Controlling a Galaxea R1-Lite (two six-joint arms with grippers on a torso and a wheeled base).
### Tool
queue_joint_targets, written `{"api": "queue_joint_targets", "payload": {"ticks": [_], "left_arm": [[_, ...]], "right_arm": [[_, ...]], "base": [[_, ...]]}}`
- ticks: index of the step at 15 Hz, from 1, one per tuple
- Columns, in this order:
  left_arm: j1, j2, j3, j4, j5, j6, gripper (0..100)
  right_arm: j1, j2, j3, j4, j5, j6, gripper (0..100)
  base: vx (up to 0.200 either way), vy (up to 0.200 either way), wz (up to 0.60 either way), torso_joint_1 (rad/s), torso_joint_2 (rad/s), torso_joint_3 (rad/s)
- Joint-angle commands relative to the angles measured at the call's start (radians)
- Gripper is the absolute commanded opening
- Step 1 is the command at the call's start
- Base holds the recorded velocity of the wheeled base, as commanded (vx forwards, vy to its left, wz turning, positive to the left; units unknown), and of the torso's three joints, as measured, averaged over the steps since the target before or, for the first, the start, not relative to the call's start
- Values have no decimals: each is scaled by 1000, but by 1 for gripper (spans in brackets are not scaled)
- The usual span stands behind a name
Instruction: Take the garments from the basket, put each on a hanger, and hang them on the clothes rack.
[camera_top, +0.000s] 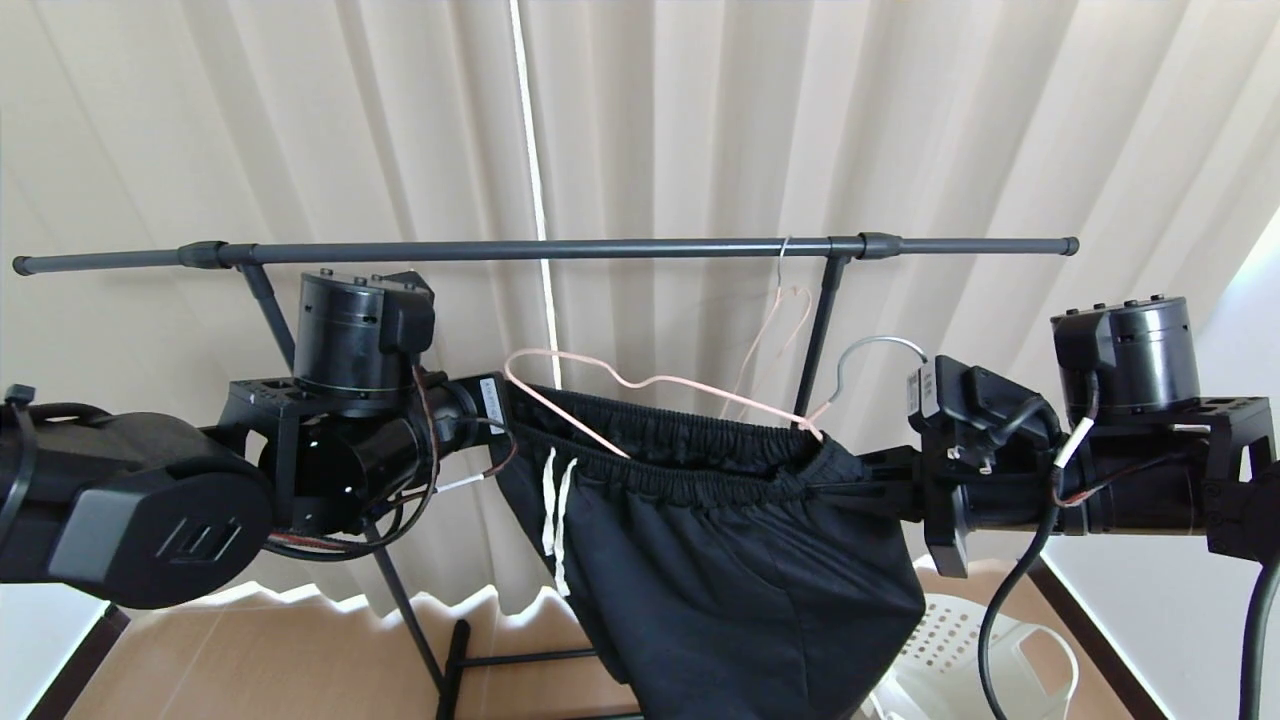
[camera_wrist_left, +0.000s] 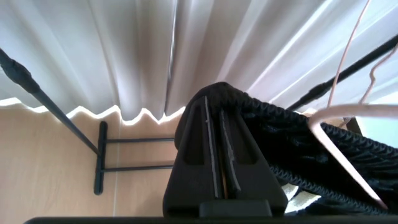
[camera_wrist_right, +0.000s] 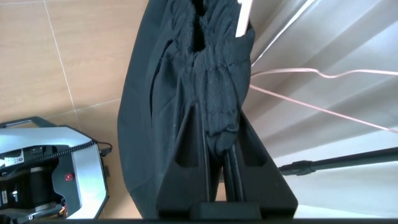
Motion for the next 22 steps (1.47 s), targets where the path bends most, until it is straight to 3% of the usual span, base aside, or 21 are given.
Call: {"api": "queue_joint_targets", "payload": {"ticks": [1,5,12,15,22], "left_arm": [[7,4,-11,0,1,1,0],[5,15,-14,0,1,5,0],[2,12,-41,21,1,82,0],[-5,-8,-77,95,1,89,0],[-30,-25,-218,331,1,88,0]], "right_arm": [[1,21,0,1,0,-6,0],[9,42,0,1,-19,-7,0],[41,99,-4,2,-95,-12,0],[44,113,-7,1,-132,-12,0],[52,122,-9,1,-138,-14,0]], "base": [[0,0,0,0,0,0],[0,0,0,0,0,0],[0,0,0,0,0,0],[0,0,0,0,0,0],[0,0,0,0,0,0]]}}
